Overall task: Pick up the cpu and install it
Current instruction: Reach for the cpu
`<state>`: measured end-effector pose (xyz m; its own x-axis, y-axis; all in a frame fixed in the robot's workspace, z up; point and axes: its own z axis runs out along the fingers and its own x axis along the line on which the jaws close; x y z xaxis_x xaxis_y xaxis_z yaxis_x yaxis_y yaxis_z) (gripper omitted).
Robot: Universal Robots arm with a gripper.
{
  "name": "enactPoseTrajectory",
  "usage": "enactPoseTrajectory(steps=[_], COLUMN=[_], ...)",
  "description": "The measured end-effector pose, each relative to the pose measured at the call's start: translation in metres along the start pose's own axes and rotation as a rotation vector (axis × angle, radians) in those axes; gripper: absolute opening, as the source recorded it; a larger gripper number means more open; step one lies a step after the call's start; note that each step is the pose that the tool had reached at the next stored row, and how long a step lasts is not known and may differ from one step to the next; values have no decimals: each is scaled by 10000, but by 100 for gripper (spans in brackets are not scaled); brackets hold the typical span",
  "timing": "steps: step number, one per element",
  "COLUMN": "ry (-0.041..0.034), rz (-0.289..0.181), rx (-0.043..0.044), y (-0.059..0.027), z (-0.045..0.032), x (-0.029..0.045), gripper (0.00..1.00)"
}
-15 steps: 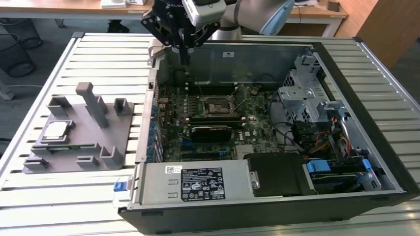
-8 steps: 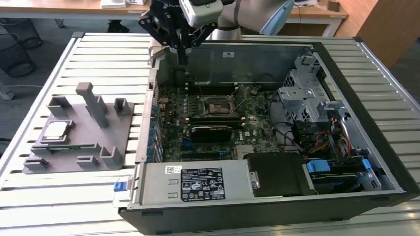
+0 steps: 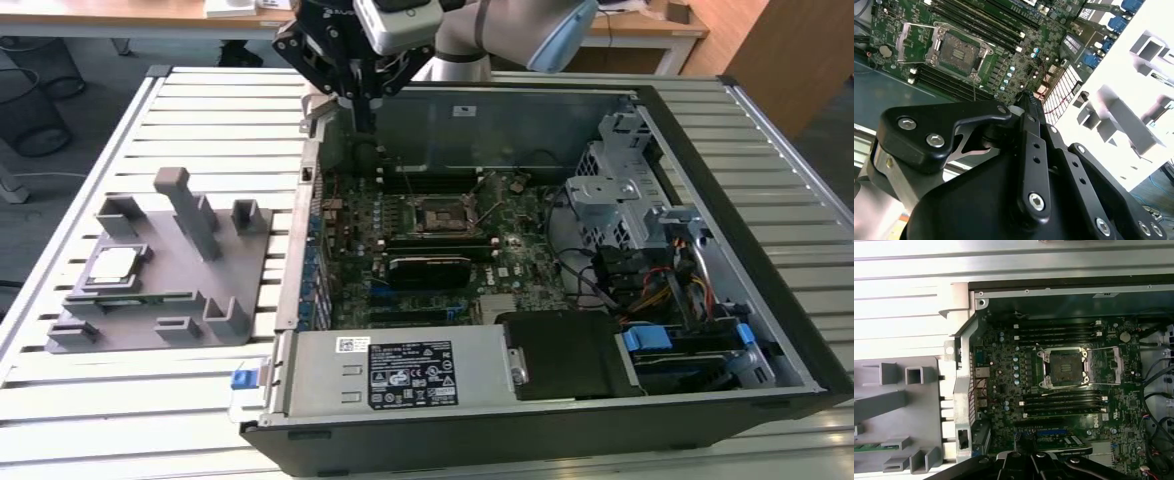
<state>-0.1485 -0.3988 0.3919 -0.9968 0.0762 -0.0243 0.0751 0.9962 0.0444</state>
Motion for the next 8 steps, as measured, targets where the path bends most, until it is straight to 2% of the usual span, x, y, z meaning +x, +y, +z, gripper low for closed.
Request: enactPoseTrajectory(steps=[8], ry=[3], rz=[0], rx=[-1], y=[-5], z=[2], x=[128], gripper=[11])
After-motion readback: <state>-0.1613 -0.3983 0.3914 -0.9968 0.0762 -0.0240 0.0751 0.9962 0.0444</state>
